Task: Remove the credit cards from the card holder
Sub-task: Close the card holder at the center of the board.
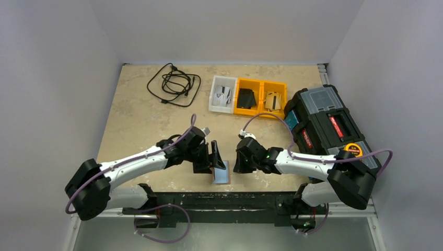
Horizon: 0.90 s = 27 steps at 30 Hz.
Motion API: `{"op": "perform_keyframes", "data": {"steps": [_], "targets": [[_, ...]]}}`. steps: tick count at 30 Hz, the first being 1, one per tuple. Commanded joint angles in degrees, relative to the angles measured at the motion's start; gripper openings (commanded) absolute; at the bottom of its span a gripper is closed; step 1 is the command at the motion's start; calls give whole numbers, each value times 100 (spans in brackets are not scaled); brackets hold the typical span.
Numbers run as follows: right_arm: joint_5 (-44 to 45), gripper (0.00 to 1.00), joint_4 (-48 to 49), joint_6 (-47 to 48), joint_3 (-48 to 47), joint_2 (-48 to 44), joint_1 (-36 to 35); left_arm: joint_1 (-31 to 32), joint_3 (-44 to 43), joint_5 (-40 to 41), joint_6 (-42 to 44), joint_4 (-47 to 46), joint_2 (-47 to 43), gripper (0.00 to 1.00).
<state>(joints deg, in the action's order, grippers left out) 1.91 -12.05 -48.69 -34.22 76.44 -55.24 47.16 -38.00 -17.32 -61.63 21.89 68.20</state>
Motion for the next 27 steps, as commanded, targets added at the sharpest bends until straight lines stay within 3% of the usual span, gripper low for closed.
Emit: {"op": "perform_keyframes", "data": {"steps": [1, 8, 14, 25, 27], "targets": [[-34, 0, 284, -174, -204, 2, -41, 241, -321, -6, -404, -567, 524, 73], [5, 0, 271, -292, -24, -137, -55, 259, -322, 60, -850, -1084, 1405, 82], [71, 0, 195, -397, 123, -386, -56, 259, -349, 245, -1007, -998, 1767, 87], [39, 31, 129, -481, 0, -694, -56, 259, -735, 442, -598, -459, 1447, 93], [44, 32, 104, -484, -54, -692, -54, 259, -853, 522, -458, -262, 1285, 94]]}}
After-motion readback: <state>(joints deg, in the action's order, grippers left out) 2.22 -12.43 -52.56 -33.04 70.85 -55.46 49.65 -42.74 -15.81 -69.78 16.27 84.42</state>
